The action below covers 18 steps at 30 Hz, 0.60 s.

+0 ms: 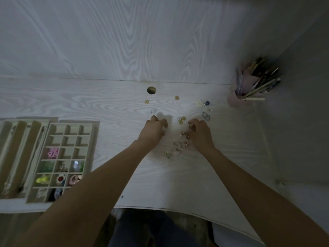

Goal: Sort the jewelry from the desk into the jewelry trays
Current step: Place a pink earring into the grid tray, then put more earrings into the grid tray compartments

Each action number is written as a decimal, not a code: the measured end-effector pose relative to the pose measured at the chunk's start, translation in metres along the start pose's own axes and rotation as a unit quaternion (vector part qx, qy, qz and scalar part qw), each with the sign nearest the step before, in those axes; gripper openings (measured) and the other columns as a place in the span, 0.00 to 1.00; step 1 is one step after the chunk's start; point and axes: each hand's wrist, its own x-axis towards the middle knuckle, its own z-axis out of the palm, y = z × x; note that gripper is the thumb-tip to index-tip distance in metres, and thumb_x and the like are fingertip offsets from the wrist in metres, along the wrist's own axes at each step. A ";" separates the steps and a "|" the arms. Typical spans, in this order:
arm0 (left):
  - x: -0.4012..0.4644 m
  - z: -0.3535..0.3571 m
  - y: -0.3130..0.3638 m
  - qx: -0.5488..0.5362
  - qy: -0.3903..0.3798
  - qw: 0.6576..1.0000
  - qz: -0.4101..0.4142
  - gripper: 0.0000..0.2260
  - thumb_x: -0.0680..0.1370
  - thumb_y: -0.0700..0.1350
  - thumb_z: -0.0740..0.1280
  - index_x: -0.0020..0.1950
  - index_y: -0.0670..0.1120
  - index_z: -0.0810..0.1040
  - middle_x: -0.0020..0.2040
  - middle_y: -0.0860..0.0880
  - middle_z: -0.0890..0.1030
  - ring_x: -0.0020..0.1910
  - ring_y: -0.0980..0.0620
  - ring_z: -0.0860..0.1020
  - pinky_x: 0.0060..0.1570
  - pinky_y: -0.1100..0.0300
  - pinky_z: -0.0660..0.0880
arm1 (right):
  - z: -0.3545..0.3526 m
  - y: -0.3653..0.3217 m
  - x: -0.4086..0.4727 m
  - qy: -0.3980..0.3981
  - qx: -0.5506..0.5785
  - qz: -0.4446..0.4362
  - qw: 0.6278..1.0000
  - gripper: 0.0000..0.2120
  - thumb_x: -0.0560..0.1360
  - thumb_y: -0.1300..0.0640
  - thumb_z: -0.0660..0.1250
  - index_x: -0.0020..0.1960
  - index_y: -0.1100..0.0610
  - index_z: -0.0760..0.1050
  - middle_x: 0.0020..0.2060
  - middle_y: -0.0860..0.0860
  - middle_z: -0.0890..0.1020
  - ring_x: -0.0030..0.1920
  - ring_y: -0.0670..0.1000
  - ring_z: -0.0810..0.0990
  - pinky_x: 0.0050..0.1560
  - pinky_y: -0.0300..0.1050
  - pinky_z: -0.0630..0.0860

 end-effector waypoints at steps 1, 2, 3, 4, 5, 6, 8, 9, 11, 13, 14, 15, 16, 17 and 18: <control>0.001 0.000 0.001 0.007 0.007 1.000 -0.005 0.07 0.78 0.40 0.62 0.55 0.44 0.76 0.54 0.42 0.71 0.52 0.42 0.73 0.52 0.51 0.73 | 0.000 0.000 0.004 0.004 0.005 0.001 1.000 0.14 0.75 0.70 0.62 0.59 0.62 0.74 0.54 0.61 0.73 0.52 0.55 0.76 0.41 0.31 0.63; 0.001 -0.001 0.001 0.014 0.014 1.000 -0.010 0.06 0.78 0.39 0.61 0.52 0.42 0.76 0.52 0.41 0.71 0.50 0.41 0.74 0.49 0.52 0.73 | 0.000 -0.001 0.006 0.008 0.007 0.001 1.000 0.12 0.75 0.69 0.62 0.57 0.63 0.75 0.53 0.61 0.74 0.49 0.54 0.76 0.38 0.32 0.64; 0.001 -0.001 0.002 0.017 0.020 1.000 -0.016 0.06 0.78 0.38 0.60 0.51 0.41 0.76 0.50 0.41 0.72 0.49 0.41 0.74 0.47 0.54 0.73 | 0.001 -0.002 0.009 0.010 0.007 0.000 1.000 0.11 0.76 0.69 0.62 0.56 0.63 0.76 0.51 0.60 0.75 0.46 0.52 0.75 0.35 0.32 0.64; 0.001 -0.001 0.002 0.017 0.024 0.999 -0.022 0.06 0.78 0.37 0.60 0.50 0.41 0.76 0.50 0.41 0.72 0.49 0.41 0.74 0.46 0.55 0.72 | 0.001 -0.002 0.011 0.013 0.008 -0.002 1.000 0.10 0.75 0.69 0.62 0.55 0.63 0.76 0.50 0.60 0.75 0.44 0.51 0.74 0.33 0.30 0.65; 0.001 -0.002 0.003 0.012 0.028 0.999 -0.027 0.06 0.78 0.37 0.60 0.51 0.40 0.76 0.51 0.41 0.73 0.49 0.41 0.74 0.45 0.55 0.71 | 0.001 -0.003 0.013 0.017 0.012 -0.005 1.000 0.09 0.75 0.69 0.62 0.53 0.63 0.76 0.49 0.60 0.76 0.42 0.50 0.74 0.32 0.27 0.66; 0.001 -0.003 0.002 0.000 0.031 0.999 -0.033 0.06 0.78 0.37 0.60 0.51 0.40 0.76 0.51 0.41 0.73 0.49 0.41 0.74 0.46 0.56 0.71 | 0.002 -0.004 0.014 0.022 0.015 -0.006 1.000 0.09 0.75 0.70 0.61 0.52 0.63 0.76 0.48 0.60 0.77 0.42 0.51 0.74 0.32 0.25 0.66; 0.000 -0.009 0.000 -0.043 0.035 0.998 -0.043 0.05 0.77 0.37 0.63 0.50 0.40 0.77 0.51 0.41 0.77 0.50 0.43 0.76 0.48 0.55 0.73 | 0.002 -0.005 0.014 0.030 0.028 -0.006 0.999 0.09 0.74 0.70 0.61 0.50 0.63 0.76 0.45 0.59 0.78 0.42 0.52 0.75 0.33 0.25 0.66; -0.002 -0.013 -0.002 -0.072 0.042 0.995 -0.047 0.04 0.76 0.37 0.65 0.49 0.40 0.78 0.50 0.42 0.79 0.50 0.44 0.77 0.49 0.55 0.74 | 0.003 -0.007 0.013 0.034 0.037 -0.009 0.999 0.08 0.74 0.70 0.61 0.49 0.63 0.76 0.44 0.59 0.78 0.42 0.53 0.75 0.33 0.26 0.65; -0.007 -0.027 -0.009 -0.127 0.065 0.988 -0.059 0.02 0.74 0.37 0.69 0.46 0.40 0.80 0.46 0.44 0.82 0.48 0.48 0.79 0.49 0.60 0.75 | 0.003 -0.014 0.009 0.048 0.058 -0.021 0.997 0.07 0.74 0.68 0.61 0.48 0.62 0.76 0.43 0.57 0.78 0.43 0.53 0.75 0.34 0.26 0.65; -0.016 -0.044 -0.020 -0.170 0.091 0.978 -0.080 0.02 0.73 0.38 0.72 0.44 0.40 0.81 0.42 0.46 0.82 0.43 0.52 0.79 0.43 0.67 0.73 | 0.003 -0.026 0.003 0.044 0.090 -0.028 0.995 0.07 0.75 0.67 0.61 0.50 0.62 0.76 0.43 0.56 0.79 0.43 0.53 0.76 0.37 0.30 0.70; -0.021 -0.052 -0.026 -0.177 0.100 0.975 -0.089 0.03 0.72 0.38 0.72 0.43 0.40 0.80 0.40 0.47 0.82 0.39 0.55 0.78 0.39 0.72 0.71 | 0.004 -0.033 -0.001 0.038 0.108 -0.035 0.993 0.07 0.76 0.67 0.61 0.51 0.62 0.76 0.43 0.57 0.80 0.44 0.54 0.78 0.40 0.37 0.74; -0.026 -0.059 -0.033 -0.180 0.104 0.973 -0.097 0.04 0.72 0.39 0.73 0.42 0.40 0.80 0.38 0.48 0.81 0.36 0.57 0.77 0.34 0.76 0.69 | 0.005 -0.040 -0.005 0.032 0.122 -0.041 0.991 0.08 0.76 0.67 0.61 0.52 0.62 0.77 0.43 0.57 0.81 0.43 0.56 0.79 0.43 0.45 0.77; -0.032 -0.067 -0.040 -0.185 0.107 0.971 -0.106 0.04 0.72 0.39 0.73 0.42 0.40 0.80 0.36 0.49 0.80 0.34 0.60 0.76 0.31 0.78 0.68 | 0.007 -0.048 -0.008 0.021 0.129 -0.048 0.990 0.08 0.76 0.67 0.62 0.52 0.63 0.78 0.41 0.57 0.81 0.43 0.57 0.80 0.45 0.50 0.77; -0.038 -0.073 -0.048 -0.192 0.108 0.969 -0.115 0.05 0.71 0.39 0.73 0.41 0.40 0.79 0.34 0.50 0.80 0.33 0.61 0.76 0.29 0.78 0.68 | 0.010 -0.055 -0.011 0.006 0.131 -0.057 0.990 0.08 0.76 0.67 0.62 0.50 0.62 0.79 0.40 0.56 0.81 0.42 0.57 0.81 0.45 0.52 0.78; -0.044 -0.079 -0.056 -0.201 0.108 0.966 -0.124 0.05 0.71 0.40 0.74 0.41 0.40 0.79 0.33 0.50 0.80 0.31 0.61 0.76 0.28 0.78 0.68 | 0.015 -0.062 -0.014 -0.015 0.133 -0.063 0.989 0.08 0.76 0.67 0.62 0.49 0.62 0.80 0.39 0.54 0.81 0.40 0.55 0.81 0.46 0.52 0.79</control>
